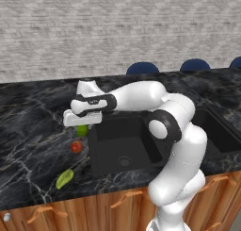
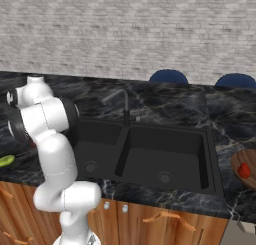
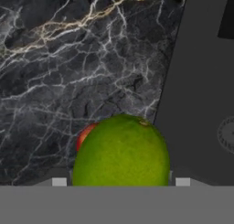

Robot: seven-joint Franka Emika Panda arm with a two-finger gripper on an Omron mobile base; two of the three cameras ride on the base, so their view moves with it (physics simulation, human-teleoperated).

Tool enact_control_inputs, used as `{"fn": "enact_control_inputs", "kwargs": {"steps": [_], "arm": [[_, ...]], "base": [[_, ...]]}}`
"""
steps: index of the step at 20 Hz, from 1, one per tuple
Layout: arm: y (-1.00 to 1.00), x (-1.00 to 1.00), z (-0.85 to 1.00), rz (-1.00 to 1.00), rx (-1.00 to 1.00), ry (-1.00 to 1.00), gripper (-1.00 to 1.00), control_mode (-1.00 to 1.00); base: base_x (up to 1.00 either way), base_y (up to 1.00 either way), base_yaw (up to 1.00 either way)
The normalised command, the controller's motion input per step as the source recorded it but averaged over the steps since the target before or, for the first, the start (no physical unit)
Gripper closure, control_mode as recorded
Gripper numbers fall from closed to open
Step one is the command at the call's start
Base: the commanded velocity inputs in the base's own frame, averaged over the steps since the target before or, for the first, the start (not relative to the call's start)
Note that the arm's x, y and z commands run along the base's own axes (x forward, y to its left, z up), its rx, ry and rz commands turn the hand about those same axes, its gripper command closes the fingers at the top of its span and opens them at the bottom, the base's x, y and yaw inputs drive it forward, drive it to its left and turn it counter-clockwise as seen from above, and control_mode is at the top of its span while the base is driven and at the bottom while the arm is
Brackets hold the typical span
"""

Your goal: There is a mixed pile of frozen fruits and vegetables on the counter. Locate all the frozen vegetables and place the items in a bowl on the counter. Take all the frozen fruits and defrost them in a running sink.

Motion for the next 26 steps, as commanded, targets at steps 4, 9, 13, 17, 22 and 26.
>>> {"fn": "enact_control_inputs", "kwargs": {"steps": [4,9,13,17,22,26], "arm": [[-0.26,-0.21,0.25,0.03,0.06,-0.21,1.00,-1.00],[-0.33,-0.10,0.27,0.03,0.06,-0.04,1.00,-1.00],[-0.31,-0.12,0.18,0.04,0.00,0.07,1.00,-1.00],[-0.32,-0.18,0.13,0.03,-0.07,0.06,1.00,-1.00],[-0.37,-0.18,0.05,0.02,-0.10,0.05,1.00,-1.00],[-0.43,-0.10,-0.11,0.01,-0.06,0.04,1.00,-1.00]], "base": [[0.00,0.00,0.00],[0.00,0.00,0.00],[0.00,0.00,0.00],[0.00,0.00,0.00],[0.00,0.00,0.00],[0.00,0.00,0.00]]}}
